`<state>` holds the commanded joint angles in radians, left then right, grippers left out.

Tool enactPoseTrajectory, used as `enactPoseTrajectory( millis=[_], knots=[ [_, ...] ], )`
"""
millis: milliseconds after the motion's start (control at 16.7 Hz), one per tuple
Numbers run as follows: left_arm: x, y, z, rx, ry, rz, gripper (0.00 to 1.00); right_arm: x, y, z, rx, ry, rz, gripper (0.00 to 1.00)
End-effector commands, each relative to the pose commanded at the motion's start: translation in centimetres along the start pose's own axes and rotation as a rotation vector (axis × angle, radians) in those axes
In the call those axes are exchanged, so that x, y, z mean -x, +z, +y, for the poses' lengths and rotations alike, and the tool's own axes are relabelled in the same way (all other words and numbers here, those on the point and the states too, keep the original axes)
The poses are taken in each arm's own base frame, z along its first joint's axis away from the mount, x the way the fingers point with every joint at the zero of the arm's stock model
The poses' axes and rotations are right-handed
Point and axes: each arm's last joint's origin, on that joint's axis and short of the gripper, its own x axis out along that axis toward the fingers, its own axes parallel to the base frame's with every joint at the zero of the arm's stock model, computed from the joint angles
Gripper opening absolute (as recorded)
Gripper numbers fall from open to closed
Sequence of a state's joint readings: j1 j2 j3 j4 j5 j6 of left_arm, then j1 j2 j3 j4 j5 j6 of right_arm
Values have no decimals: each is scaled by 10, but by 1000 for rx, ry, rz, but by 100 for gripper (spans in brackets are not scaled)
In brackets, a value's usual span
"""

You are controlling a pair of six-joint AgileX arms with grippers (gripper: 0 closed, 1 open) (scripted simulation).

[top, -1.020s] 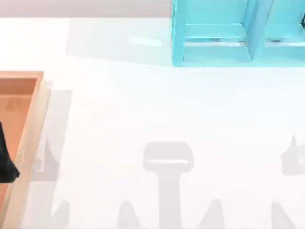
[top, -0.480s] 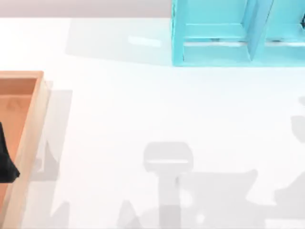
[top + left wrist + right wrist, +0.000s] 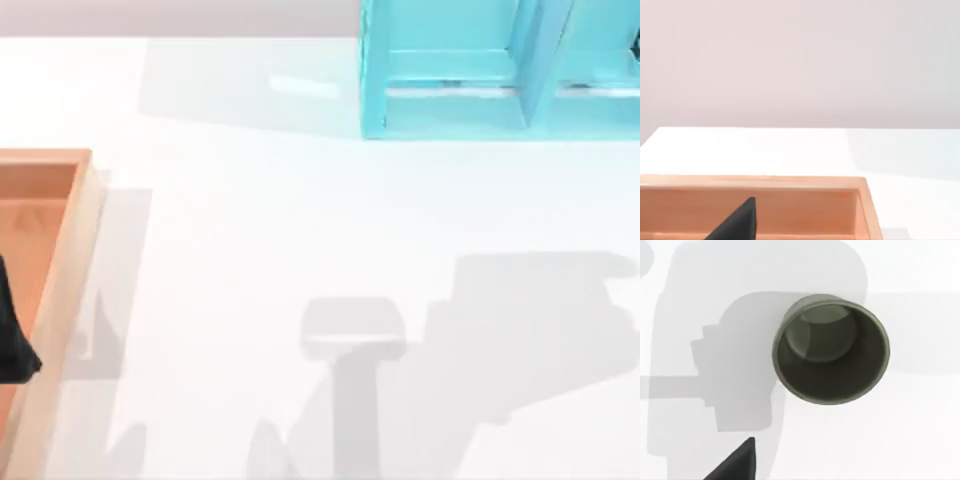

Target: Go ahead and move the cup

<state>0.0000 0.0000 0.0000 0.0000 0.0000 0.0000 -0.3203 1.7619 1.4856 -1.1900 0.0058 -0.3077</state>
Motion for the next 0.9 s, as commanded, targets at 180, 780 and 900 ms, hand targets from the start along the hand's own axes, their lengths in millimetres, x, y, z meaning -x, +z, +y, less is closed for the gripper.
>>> enactPoseTrajectory(
  millis=[180, 780, 900],
  knots=[
    [0, 0, 0, 0, 0, 0, 100, -12, 17, -14, -1, 30, 79, 100],
    [0, 0, 0, 0, 0, 0, 100, -37, 20, -16, -2, 41, 104, 100],
    [0, 0, 0, 0, 0, 0, 100, -61, 20, -16, -2, 38, 96, 100]
  ],
)
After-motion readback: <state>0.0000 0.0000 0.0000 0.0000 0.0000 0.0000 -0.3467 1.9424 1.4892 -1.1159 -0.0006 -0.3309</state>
